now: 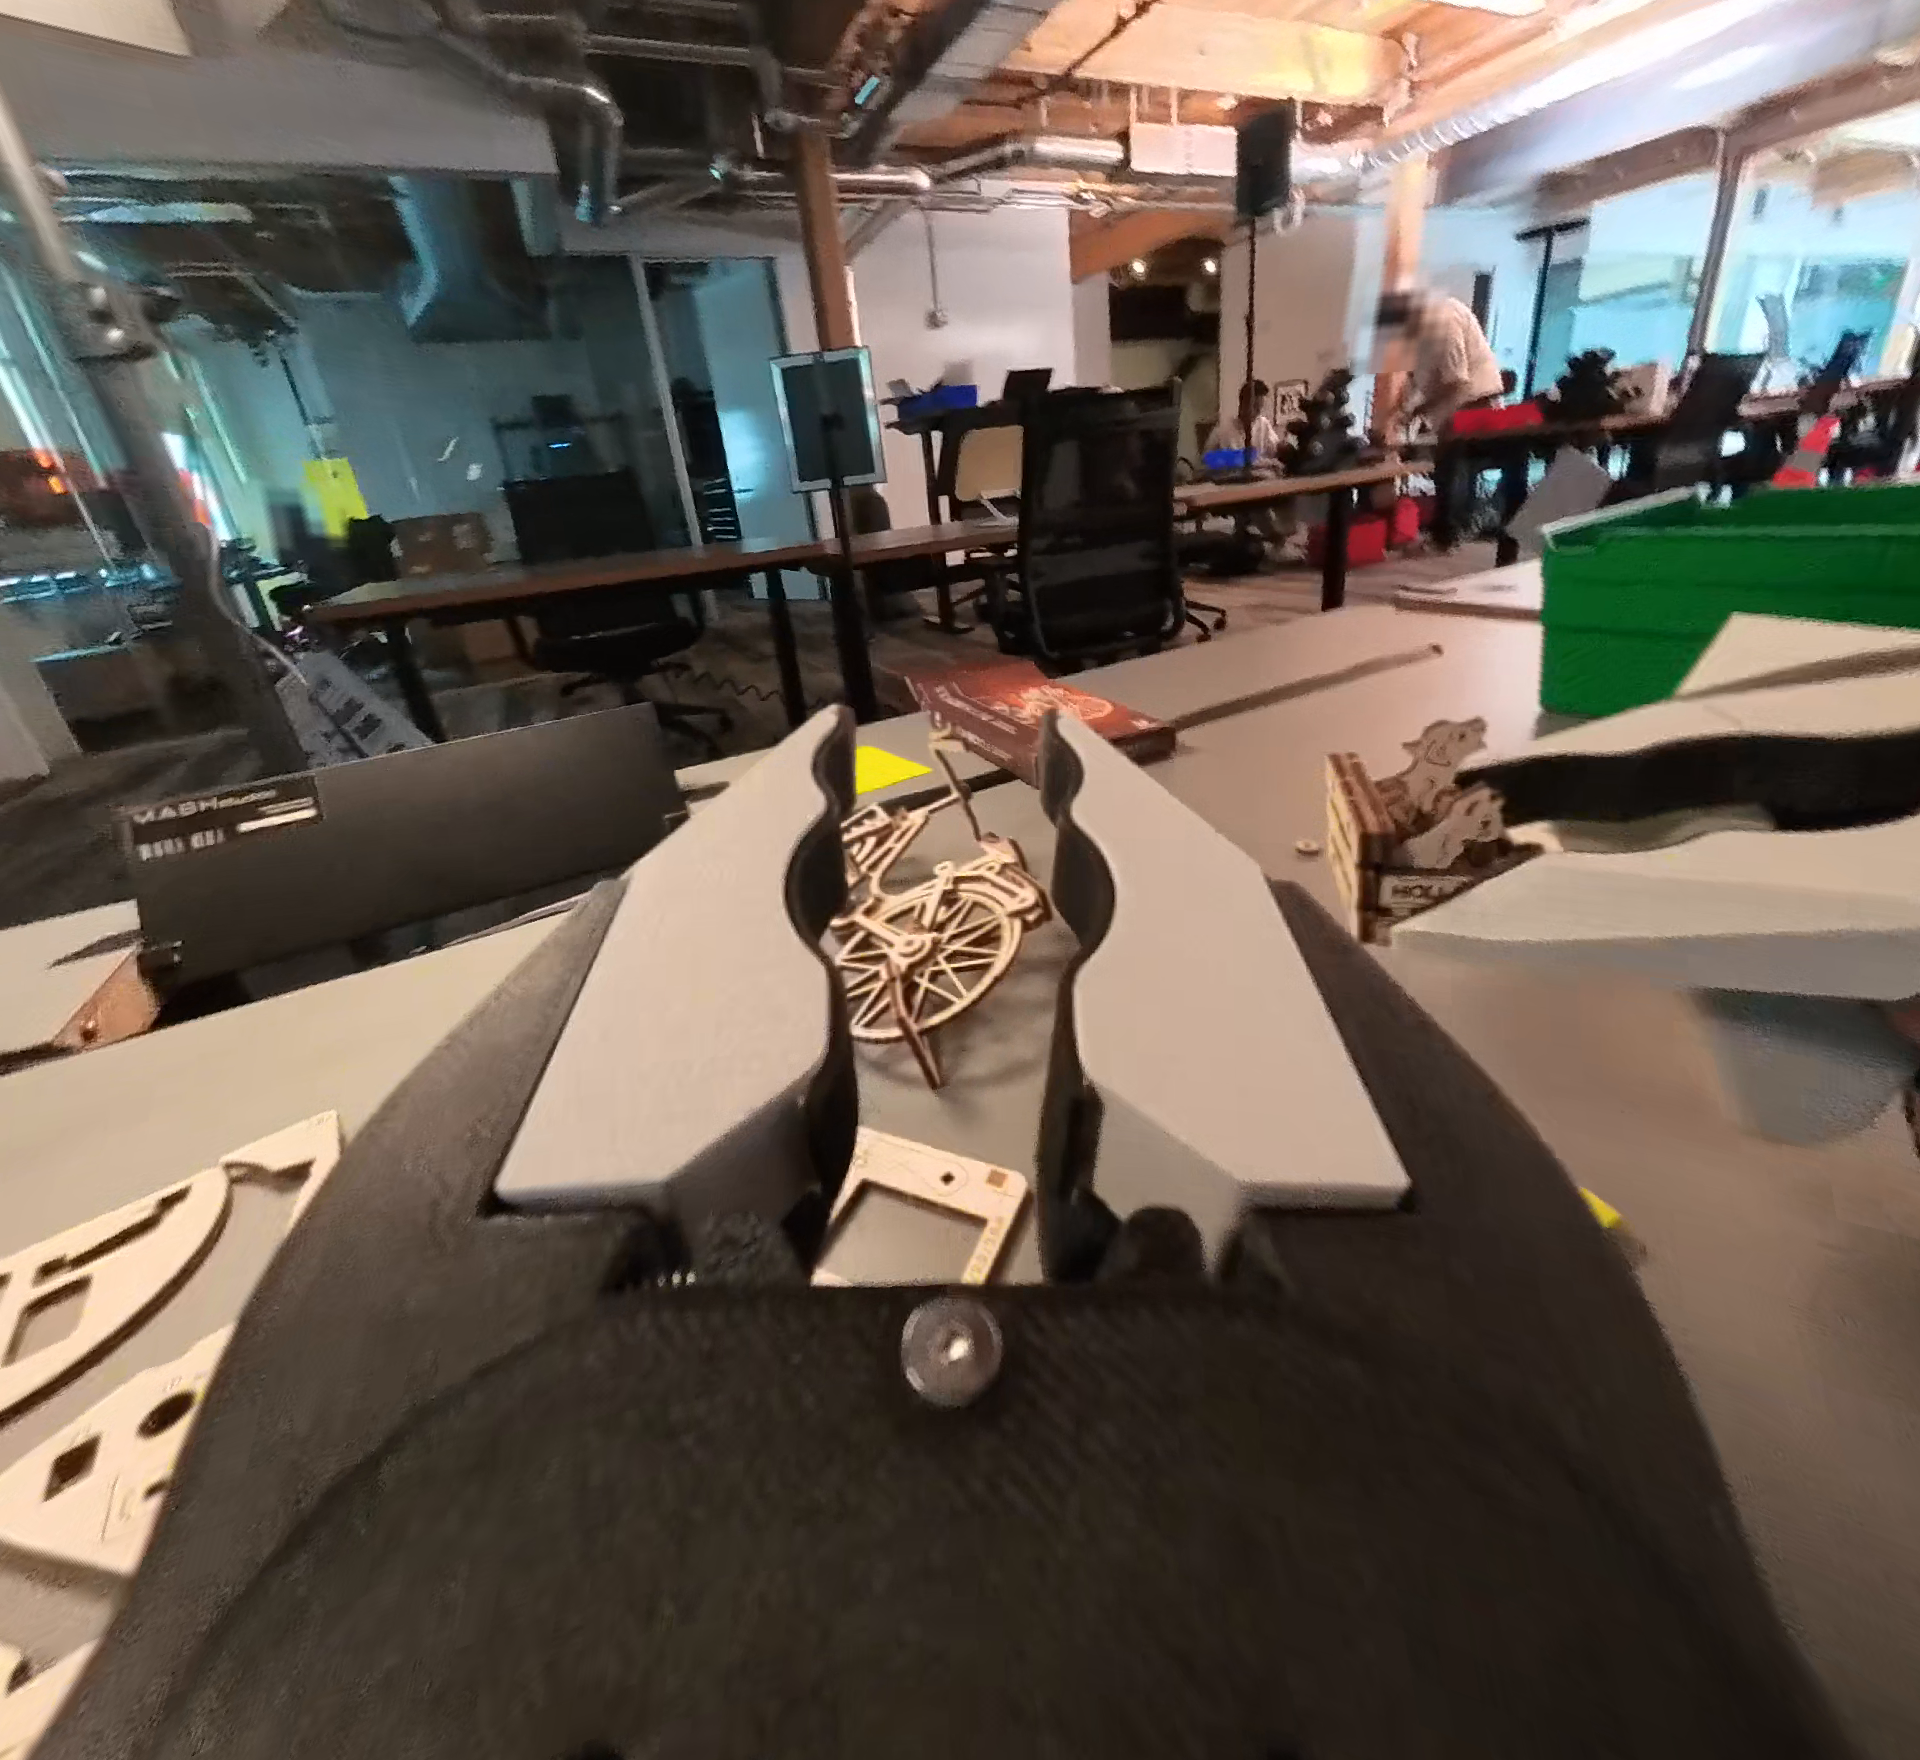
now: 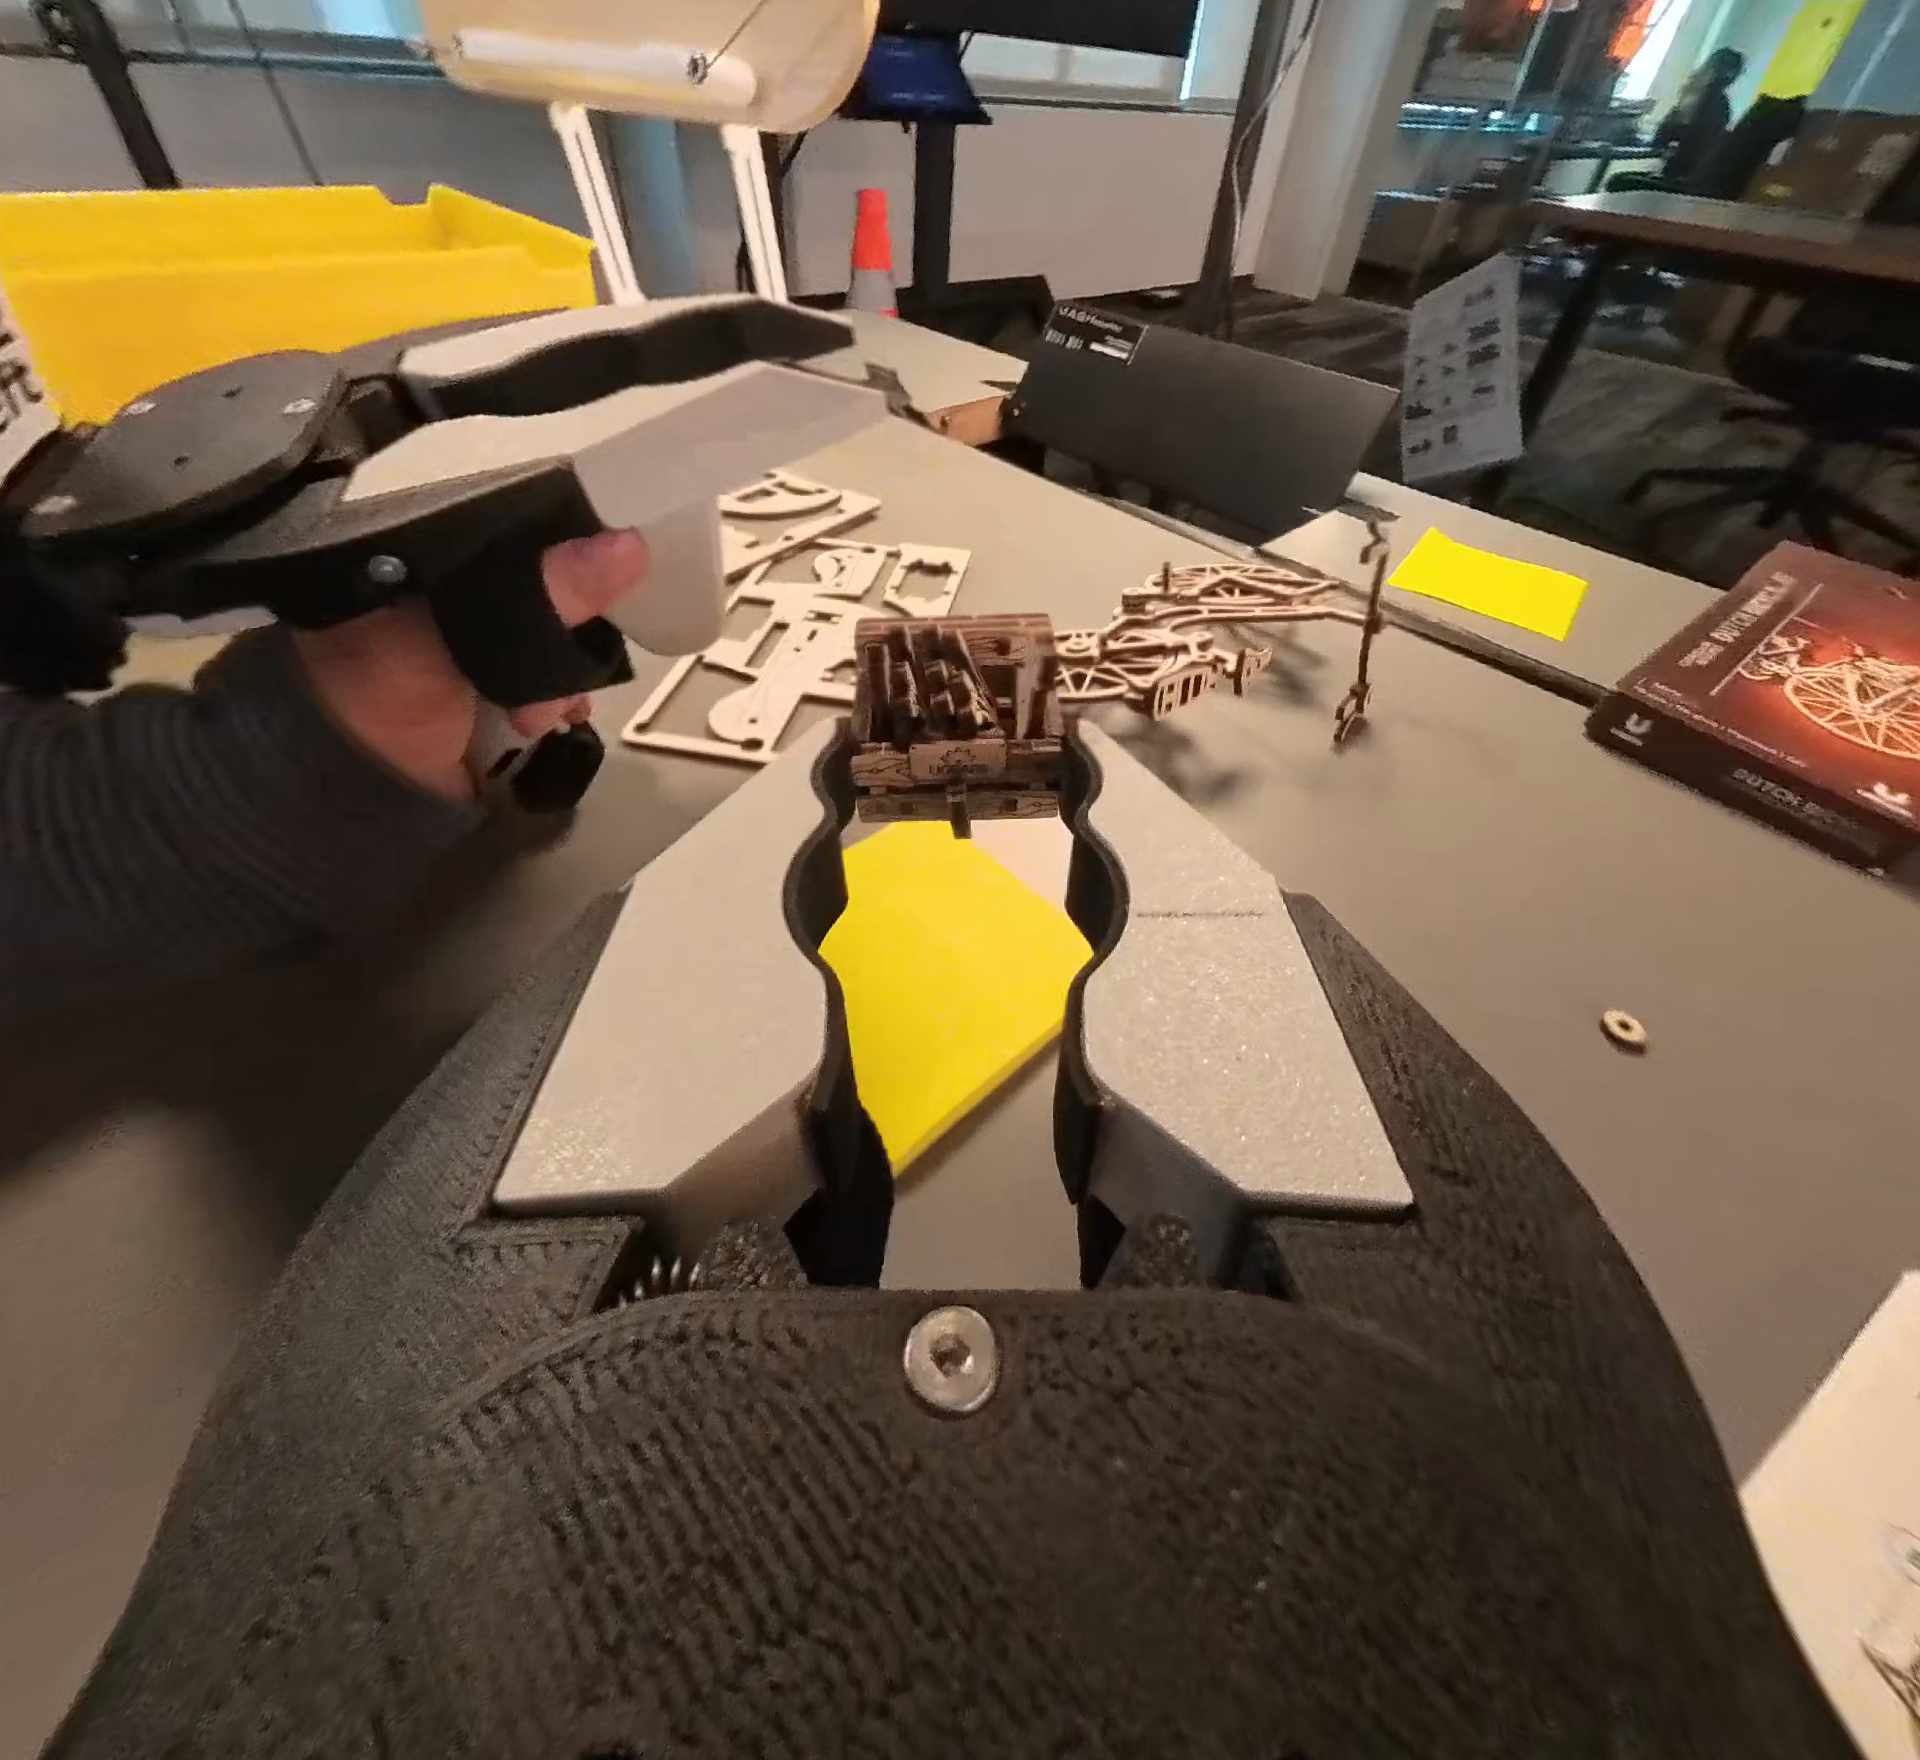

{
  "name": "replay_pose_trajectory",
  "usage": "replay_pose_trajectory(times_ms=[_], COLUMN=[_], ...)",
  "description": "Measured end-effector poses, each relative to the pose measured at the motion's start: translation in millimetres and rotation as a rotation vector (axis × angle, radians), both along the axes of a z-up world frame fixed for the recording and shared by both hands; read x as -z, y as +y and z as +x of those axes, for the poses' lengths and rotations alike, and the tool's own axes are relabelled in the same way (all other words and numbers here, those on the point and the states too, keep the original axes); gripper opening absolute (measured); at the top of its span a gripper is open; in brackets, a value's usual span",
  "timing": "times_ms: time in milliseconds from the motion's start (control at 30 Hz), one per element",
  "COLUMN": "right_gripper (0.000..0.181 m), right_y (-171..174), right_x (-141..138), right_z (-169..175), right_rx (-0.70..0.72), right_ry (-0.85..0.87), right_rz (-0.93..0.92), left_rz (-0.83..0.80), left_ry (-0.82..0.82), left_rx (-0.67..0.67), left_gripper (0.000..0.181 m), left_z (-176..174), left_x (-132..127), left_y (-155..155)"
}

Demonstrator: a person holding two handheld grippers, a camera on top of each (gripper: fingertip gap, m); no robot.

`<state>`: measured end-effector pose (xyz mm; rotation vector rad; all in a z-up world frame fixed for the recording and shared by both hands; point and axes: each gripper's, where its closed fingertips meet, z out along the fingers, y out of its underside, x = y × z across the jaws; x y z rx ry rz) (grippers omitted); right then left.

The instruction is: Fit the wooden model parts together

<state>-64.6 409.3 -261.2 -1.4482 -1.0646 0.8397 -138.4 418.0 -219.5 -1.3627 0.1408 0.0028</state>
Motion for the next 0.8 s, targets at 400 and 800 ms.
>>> replay_pose_trajectory(times_ms=[400,800], right_gripper=[0.037,0.038], right_y=[-21,-31], right_x=[3,10], right_z=[-18,-24], right_rx=[-0.115,-0.151], right_ry=[-0.042,-0.105], right_rz=[0.062,0.126], left_rz=[0.013,0.008], left_ry=[-0.053,-0.138], left_rx=[0.087,0.111], left_gripper=[0.034,0.034], left_z=[6,-2], left_x=[-3,-2], left_y=[-1,0])
